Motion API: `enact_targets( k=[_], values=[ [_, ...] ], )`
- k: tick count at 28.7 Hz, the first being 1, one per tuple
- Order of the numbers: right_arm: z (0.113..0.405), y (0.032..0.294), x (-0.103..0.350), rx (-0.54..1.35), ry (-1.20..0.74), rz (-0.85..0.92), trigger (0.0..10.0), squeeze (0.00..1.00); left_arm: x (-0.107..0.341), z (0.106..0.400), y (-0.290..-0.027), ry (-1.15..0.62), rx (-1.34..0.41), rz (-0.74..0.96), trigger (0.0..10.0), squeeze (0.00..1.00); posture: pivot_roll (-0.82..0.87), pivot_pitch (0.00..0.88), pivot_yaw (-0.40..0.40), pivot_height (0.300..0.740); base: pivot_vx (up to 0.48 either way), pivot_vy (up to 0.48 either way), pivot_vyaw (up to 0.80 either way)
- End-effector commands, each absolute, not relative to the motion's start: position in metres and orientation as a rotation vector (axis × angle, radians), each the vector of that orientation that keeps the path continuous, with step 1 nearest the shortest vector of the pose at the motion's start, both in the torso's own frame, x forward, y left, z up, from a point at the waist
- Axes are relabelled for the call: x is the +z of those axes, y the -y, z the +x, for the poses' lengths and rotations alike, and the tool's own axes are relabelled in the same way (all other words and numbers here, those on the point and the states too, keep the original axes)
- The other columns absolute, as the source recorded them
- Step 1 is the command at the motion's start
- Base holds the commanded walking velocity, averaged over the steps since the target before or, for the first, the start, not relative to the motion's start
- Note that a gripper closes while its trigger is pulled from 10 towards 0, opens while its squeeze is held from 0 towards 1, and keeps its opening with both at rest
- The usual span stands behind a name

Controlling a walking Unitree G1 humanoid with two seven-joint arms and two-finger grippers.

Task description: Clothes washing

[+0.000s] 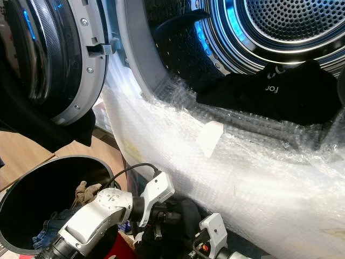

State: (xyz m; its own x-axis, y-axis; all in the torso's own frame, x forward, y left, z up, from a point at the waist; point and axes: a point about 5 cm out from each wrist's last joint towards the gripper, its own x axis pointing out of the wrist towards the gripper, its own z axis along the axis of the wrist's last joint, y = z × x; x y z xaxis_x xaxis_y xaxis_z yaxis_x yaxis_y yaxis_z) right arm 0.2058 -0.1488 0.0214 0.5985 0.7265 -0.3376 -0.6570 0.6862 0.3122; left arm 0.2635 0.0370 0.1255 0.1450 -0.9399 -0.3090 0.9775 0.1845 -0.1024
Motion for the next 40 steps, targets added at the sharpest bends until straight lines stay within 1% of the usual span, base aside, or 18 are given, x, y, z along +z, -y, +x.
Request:
enact_targets(
  k=[1, 4, 5, 8, 10, 14, 15, 18, 20, 23, 25, 26, 29, 30, 31, 32, 35, 40],
  values=[
    [0.198, 0.146, 0.019, 0.856, -0.495, 0.168, 0.0, 0.0, 0.139, 0.261, -0.039, -0.286, -1.427, 0.107, 10.0, 1.0, -0.03, 0.047, -0.005, 0.74, 0.0, 0.0, 0.0],
    [0.186, 0.147, 0.014, 0.916, -0.538, 0.138, 0.0, 0.0, 0.135, 0.248, -0.056, -0.35, -1.47, 0.147, 10.0, 1.0, -0.02, 0.05, -0.006, 0.74, 0.0, 0.0, 0.0],
    [0.186, 0.147, 0.014, 0.916, -0.538, 0.138, 0.0, 0.0, 0.135, 0.248, -0.056, -0.35, -1.47, 0.147, 10.0, 1.0, -0.02, 0.05, -0.006, 0.74, 0.0, 0.0, 0.0],
    [0.177, 0.153, 0.009, 0.919, -0.576, 0.124, 0.0, 0.0, 0.128, 0.233, -0.076, -0.418, -1.484, 0.184, 10.0, 1.0, -0.02, 0.057, -0.004, 0.74, 0.0, 0.0, 0.0],
    [0.177, 0.153, 0.009, 0.919, -0.576, 0.124, 0.0, 0.0, 0.128, 0.233, -0.076, -0.418, -1.484, 0.184, 10.0, 1.0, -0.02, 0.057, -0.004, 0.74, 0.0, 0.0, 0.0],
    [0.167, 0.16, 0.008, 0.933, -0.606, 0.113, 0.0, 0.0, 0.141, 0.231, -0.11, -0.438, -1.324, 0.177, 10.0, 1.0, -0.01, 0.069, -0.012, 0.74, 0.0, 0.0, 0.0],
    [0.167, 0.16, 0.008, 0.933, -0.606, 0.113, 0.0, 0.0, 0.141, 0.231, -0.11, -0.438, -1.324, 0.177, 10.0, 1.0, -0.01, 0.069, -0.012, 0.74, 0.0, 0.0, 0.0],
    [0.167, 0.162, 0.007, 0.924, -0.614, 0.105, 0.0, 0.0, 0.148, 0.215, -0.129, -0.481, -1.329, 0.125, 10.0, 1.0, -0.01, 0.071, -0.014, 0.74, 0.0, 0.0, 0.0],
    [0.167, 0.162, 0.007, 0.928, -0.614, 0.104, 0.0, 0.0, 0.151, 0.211, -0.135, -0.482, -1.329, 0.088, 10.0, 1.0, 0.0, 0.07, -0.013, 0.74, 0.0, 0.0, 0.0],
    [0.166, 0.163, 0.01, 0.946, -0.607, 0.096, 0.0, 0.0, 0.149, 0.224, -0.154, -0.45, -1.126, 0.109, 10.0, 1.0, 0.01, 0.072, -0.014, 0.74, 0.0, 0.0, 0.0],
    [0.166, 0.161, 0.014, 0.966, -0.596, 0.091, 0.0, 0.0, 0.142, 0.232, -0.162, -0.473, -0.998, 0.117, 10.0, 1.0, 0.01, 0.073, -0.018, 0.74, 0.0, 0.0, 0.0],
    [0.164, 0.159, 0.017, 0.988, -0.589, 0.088, 0.0, 0.0, 0.137, 0.231, -0.162, -0.471, -0.972, 0.12, 10.0, 1.0, 0.02, 0.067, -0.023, 0.74, 0.0, 0.0, 0.0],
    [0.158, 0.152, 0.032, 1.05, -0.54, 0.102, 0.0, 0.0, 0.12, 0.238, -0.163, -0.422, -0.778, 0.155, 10.0, 1.0, 0.01, 0.072, -0.019, 0.74, 0.0, 0.0, 0.0],
    [0.157, 0.151, 0.036, 1.059, -0.523, 0.108, 0.0, 0.0, 0.12, 0.247, -0.167, -0.39, -0.666, 0.133, 10.0, 0.55, 0.01, 0.076, -0.018, 0.74, 0.0, 0.0, 0.0],
    [0.156, 0.15, 0.04, 1.064, -0.509, 0.113, 0.0, 0.0, 0.121, 0.255, -0.17, -0.351, -0.566, 0.118, 10.0, 0.22, 0.01, 0.076, -0.018, 0.74, 0.0, 0.0, 0.0],
    [0.156, 0.148, 0.046, 1.062, -0.482, 0.114, 0.0, 0.0, 0.122, 0.267, -0.181, -0.306, -0.4, 0.143, 10.0, 0.0, 0.01, 0.076, -0.015, 0.74, 0.0, 0.0, 0.0],
    [0.158, 0.14, 0.068, 1.079, -0.393, 0.123, 0.0, 0.0, 0.122, 0.281, -0.206, -0.225, -0.092, 0.191, 10.0, 0.0, -0.01, 0.073, -0.013, 0.74, 0.0, 0.0, 0.0],
    [0.158, 0.129, 0.102, 1.132, -0.263, 0.135, 0.0, 0.0, 0.118, 0.281, -0.216, -0.212, -0.018, 0.172, 10.0, 0.0, -0.02, 0.07, -0.006, 0.74, 0.0, 0.0, 0.0]
  ],
)
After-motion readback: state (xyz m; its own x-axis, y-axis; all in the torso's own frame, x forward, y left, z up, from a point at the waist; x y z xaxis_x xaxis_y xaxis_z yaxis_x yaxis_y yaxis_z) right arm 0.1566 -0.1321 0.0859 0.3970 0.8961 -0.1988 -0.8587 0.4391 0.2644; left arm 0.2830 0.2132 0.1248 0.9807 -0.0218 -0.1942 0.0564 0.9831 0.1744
